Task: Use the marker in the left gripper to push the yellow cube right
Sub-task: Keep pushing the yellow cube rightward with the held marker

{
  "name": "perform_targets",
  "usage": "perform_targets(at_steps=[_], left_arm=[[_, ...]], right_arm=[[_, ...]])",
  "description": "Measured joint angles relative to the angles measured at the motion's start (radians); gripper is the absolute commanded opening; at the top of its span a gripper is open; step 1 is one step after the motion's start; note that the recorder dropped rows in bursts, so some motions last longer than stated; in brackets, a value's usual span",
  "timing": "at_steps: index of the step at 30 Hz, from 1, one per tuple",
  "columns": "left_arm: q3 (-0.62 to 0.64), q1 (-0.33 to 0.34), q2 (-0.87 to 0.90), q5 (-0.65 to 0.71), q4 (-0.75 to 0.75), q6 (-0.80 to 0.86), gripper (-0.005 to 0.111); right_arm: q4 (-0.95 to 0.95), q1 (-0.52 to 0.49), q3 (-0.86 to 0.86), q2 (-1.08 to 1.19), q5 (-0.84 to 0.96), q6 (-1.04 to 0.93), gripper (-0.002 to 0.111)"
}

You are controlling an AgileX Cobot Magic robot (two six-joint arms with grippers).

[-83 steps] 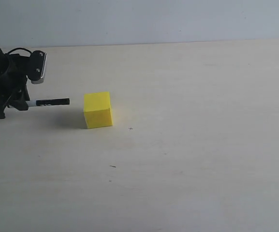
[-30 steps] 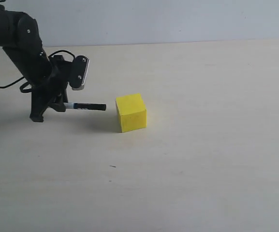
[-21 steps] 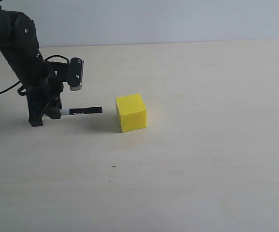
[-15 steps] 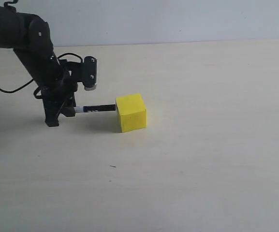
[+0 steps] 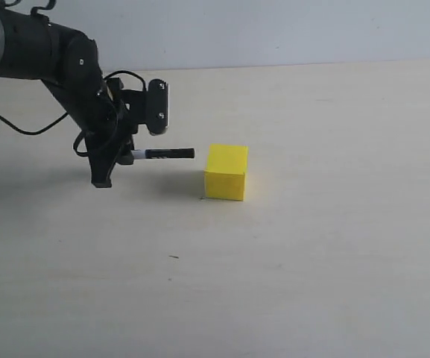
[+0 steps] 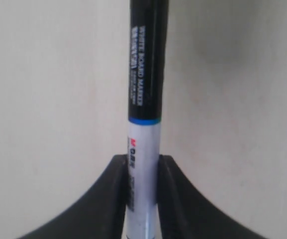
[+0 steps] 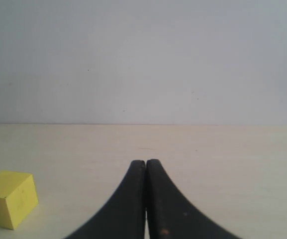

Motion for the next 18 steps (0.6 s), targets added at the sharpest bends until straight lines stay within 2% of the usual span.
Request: perform_targets(at_steps=[6, 9, 18], left_arm=[[-0.038, -0.102, 0.002, 0.002, 0.016, -0.003, 0.000], [-0.067, -0.104, 0.002, 0.028, 0.016, -0.033, 0.000], [-0.084, -0.055, 0.002, 0.182, 0.028, -0.055, 0.000]], right_arm=[[0.000, 0.000, 0.000, 0.000, 0.000, 0.000, 0.000], [0.000, 0.000, 0.000, 0.000, 0.000, 0.000, 0.000], [0.000, 0.000, 0.000, 0.000, 0.000, 0.000, 0.000]])
